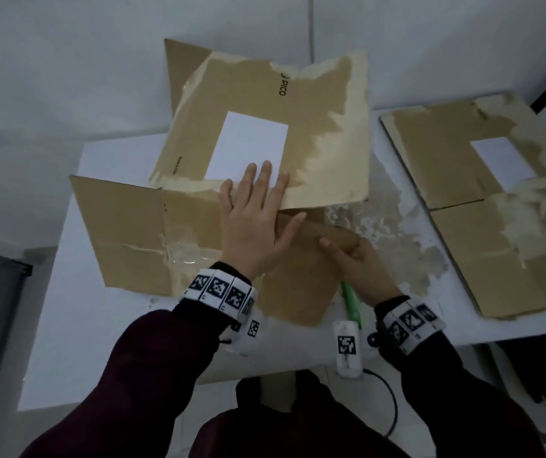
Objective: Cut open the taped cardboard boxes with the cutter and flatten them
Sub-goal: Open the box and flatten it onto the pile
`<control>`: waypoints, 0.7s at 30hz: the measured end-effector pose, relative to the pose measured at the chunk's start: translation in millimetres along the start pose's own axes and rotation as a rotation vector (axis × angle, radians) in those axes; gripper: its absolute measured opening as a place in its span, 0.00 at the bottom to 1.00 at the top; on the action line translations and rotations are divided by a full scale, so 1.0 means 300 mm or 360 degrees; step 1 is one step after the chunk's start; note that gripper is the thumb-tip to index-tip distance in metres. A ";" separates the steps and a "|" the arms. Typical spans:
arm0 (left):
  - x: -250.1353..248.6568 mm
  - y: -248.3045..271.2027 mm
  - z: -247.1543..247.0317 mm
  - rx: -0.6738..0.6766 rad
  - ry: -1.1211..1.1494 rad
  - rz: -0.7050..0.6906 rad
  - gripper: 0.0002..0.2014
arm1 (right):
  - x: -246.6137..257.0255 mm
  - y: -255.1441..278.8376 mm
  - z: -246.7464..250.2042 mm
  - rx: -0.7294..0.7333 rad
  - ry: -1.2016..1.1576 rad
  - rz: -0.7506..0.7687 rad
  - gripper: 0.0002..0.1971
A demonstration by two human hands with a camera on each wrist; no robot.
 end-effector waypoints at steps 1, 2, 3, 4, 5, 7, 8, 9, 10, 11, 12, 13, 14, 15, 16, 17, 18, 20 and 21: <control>-0.007 -0.003 -0.014 0.0043 -0.0016 -0.0003 0.32 | 0.003 0.004 0.011 -0.0014 0.0000 0.0000 0.12; -0.012 -0.003 -0.028 0.0076 -0.0028 0.0009 0.33 | 0.001 0.011 0.023 -0.0038 0.0021 0.0020 0.10; -0.014 -0.001 -0.041 0.0102 -0.0037 0.0031 0.33 | 0.000 0.020 0.031 -0.0071 0.0045 0.0034 0.08; -0.015 0.003 -0.054 0.0120 -0.0046 0.0051 0.34 | -0.004 0.023 0.036 -0.0106 0.0072 0.0044 0.07; -0.013 0.003 -0.066 0.0133 -0.0054 0.0066 0.34 | -0.006 0.023 0.037 -0.0134 0.0088 0.0048 0.06; 0.003 -0.007 -0.094 0.0164 -0.0033 0.0085 0.34 | -0.014 -0.003 0.051 -0.0228 0.0136 0.0047 0.08; 0.019 -0.015 -0.114 0.0203 -0.0005 0.0101 0.34 | -0.012 -0.024 0.064 -0.0309 0.0239 0.0075 0.10; 0.041 -0.021 -0.147 0.0273 0.0027 0.0126 0.34 | -0.005 -0.048 0.073 -0.0391 0.0408 0.0117 0.12; 0.066 -0.022 -0.190 0.0362 0.0064 0.0155 0.35 | 0.002 -0.067 0.073 -0.0490 0.0629 0.0143 0.15; 0.092 -0.018 -0.239 0.0454 0.0109 0.0187 0.35 | 0.005 -0.087 0.067 -0.0584 0.0818 0.0152 0.17; 0.120 -0.003 -0.293 0.0543 0.0154 0.0222 0.36 | 0.006 -0.104 0.056 -0.0663 0.0920 0.0161 0.18; 0.146 0.018 -0.342 0.0624 0.0186 0.0254 0.36 | 0.004 -0.120 0.045 -0.0718 0.0928 0.0183 0.17; 0.170 0.046 -0.386 0.0702 0.0189 0.0277 0.36 | -0.002 -0.137 0.038 -0.0748 0.0894 0.0189 0.16; 0.193 0.078 -0.428 0.0786 0.0167 0.0288 0.36 | -0.011 -0.156 0.035 -0.0757 0.0889 0.0194 0.17; 0.215 0.114 -0.468 0.0884 0.0136 0.0290 0.37 | -0.027 -0.177 0.033 -0.0743 0.0932 0.0178 0.19; 0.236 0.150 -0.506 0.0993 0.0116 0.0292 0.39 | -0.043 -0.197 0.028 -0.0709 0.1001 0.0170 0.21; 0.256 0.182 -0.541 0.1098 0.0113 0.0301 0.40 | -0.069 -0.216 0.019 -0.0647 0.1082 0.0152 0.25; 0.283 0.221 -0.589 0.1231 0.0134 0.0319 0.41 | -0.145 -0.235 -0.023 -0.0481 0.1299 0.0049 0.28; 0.287 0.229 -0.601 0.1245 0.0144 0.0321 0.41 | -0.197 -0.232 -0.050 -0.0391 0.1529 -0.0070 0.27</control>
Point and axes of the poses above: each hand's wrist, its own y-axis away from the middle knuckle, its own z-axis out of the back of the hand, x = y × z, the point moved 9 cm from there along -y, towards the middle knuckle, and after that the axes turned 6 degrees about x, right-handed, at the moved point
